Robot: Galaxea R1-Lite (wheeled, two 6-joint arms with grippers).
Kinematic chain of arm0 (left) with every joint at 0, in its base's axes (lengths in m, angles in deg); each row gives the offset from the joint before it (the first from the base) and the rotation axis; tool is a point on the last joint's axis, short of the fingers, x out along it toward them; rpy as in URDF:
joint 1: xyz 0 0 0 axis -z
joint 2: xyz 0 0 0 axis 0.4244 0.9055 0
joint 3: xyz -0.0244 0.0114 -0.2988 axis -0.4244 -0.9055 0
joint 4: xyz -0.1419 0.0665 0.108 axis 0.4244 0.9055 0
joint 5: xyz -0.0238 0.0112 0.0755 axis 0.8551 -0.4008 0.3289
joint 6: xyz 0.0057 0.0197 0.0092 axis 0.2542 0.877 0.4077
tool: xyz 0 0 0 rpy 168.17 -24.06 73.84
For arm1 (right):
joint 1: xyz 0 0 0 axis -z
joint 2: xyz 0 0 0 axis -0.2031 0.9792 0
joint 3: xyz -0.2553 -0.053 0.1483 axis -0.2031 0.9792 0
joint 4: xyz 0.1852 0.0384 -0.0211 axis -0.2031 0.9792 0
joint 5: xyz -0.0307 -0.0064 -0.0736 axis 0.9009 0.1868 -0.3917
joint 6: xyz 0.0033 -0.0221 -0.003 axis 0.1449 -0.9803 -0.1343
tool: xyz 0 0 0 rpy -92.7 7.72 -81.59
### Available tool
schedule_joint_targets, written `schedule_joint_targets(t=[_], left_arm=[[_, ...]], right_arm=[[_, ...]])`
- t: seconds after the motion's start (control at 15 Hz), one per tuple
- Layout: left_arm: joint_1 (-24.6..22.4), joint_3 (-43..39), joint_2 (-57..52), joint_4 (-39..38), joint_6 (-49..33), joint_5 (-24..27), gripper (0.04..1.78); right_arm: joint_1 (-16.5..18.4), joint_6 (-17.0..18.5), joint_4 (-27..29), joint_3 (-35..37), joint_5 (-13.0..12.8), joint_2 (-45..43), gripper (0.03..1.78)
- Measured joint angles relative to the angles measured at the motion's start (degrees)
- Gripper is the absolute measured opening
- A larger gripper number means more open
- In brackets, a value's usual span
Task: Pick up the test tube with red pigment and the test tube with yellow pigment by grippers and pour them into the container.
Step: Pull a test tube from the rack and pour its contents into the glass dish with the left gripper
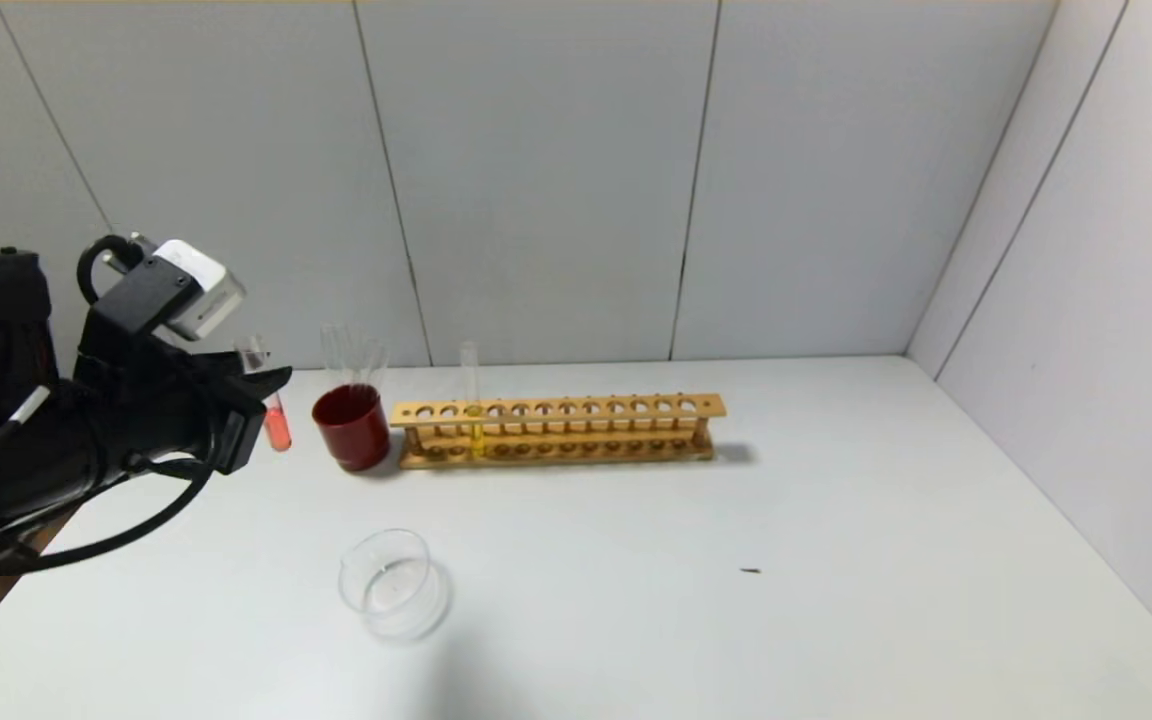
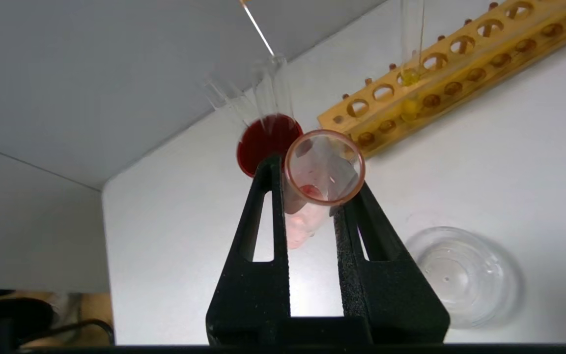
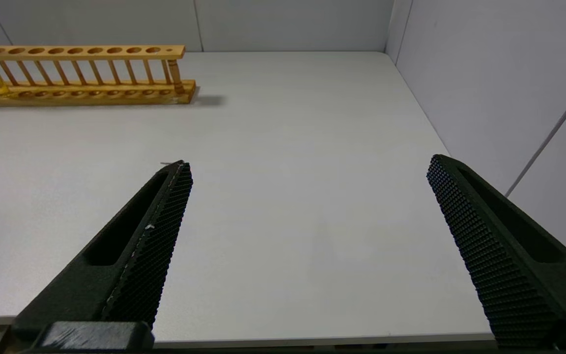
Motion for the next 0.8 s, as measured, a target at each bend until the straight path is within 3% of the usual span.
schedule_joint_targets(t=[0.47, 0.8], left_arm=[[0.1, -18.9, -1.0, -29.8, 6.1, 0.1, 0.32], [0.4, -27.9, 1.2, -40.3, 12.3, 0.0, 0.32]], right_arm=[[0.0, 0.0, 0.0, 0.0, 0.0, 0.0, 1.75], [0.0, 0.0, 0.0, 0.0, 0.0, 0.0, 1.75]])
